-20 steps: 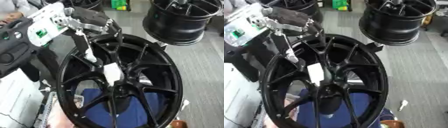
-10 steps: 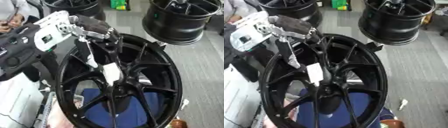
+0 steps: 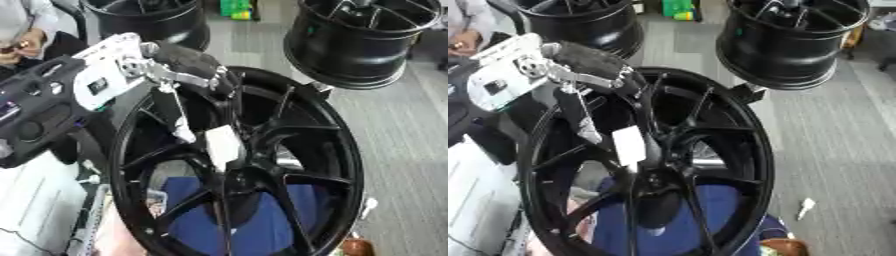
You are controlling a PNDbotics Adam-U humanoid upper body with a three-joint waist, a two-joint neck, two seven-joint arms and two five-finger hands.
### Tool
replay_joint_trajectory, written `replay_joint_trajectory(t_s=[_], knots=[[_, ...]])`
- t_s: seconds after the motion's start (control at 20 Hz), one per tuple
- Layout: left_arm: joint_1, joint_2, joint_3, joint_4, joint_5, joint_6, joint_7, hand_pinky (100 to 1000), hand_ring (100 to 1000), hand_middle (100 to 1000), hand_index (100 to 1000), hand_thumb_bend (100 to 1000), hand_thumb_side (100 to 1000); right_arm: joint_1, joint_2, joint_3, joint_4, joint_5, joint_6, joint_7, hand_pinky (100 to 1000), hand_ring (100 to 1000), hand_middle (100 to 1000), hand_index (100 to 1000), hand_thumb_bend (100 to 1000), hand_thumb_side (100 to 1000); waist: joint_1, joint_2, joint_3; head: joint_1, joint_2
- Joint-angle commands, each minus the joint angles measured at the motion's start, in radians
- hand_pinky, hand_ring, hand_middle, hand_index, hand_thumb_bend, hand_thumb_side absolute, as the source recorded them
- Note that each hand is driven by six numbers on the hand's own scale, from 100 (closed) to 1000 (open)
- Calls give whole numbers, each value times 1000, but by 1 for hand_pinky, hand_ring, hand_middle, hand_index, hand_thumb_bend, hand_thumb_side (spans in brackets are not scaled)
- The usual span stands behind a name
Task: Pull the pin out of the wheel hub.
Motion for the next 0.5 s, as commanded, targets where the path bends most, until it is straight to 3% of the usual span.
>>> replay_joint_trajectory(t_s=[0.05, 0.5], knots=[[-15, 13, 1, -22, 25, -295, -309, 749, 735, 639, 768, 486, 338, -10, -16, -10, -12, -6, 1, -10, 853, 712, 683, 705, 100, 469, -1, -10, 0, 3, 5], [-26, 29, -30, -92, 43, -262, -309, 745, 739, 676, 797, 490, 322, -10, -14, -15, -12, -7, 0, -23, 853, 710, 680, 705, 100, 477, 2, -12, -1, 9, 5]])
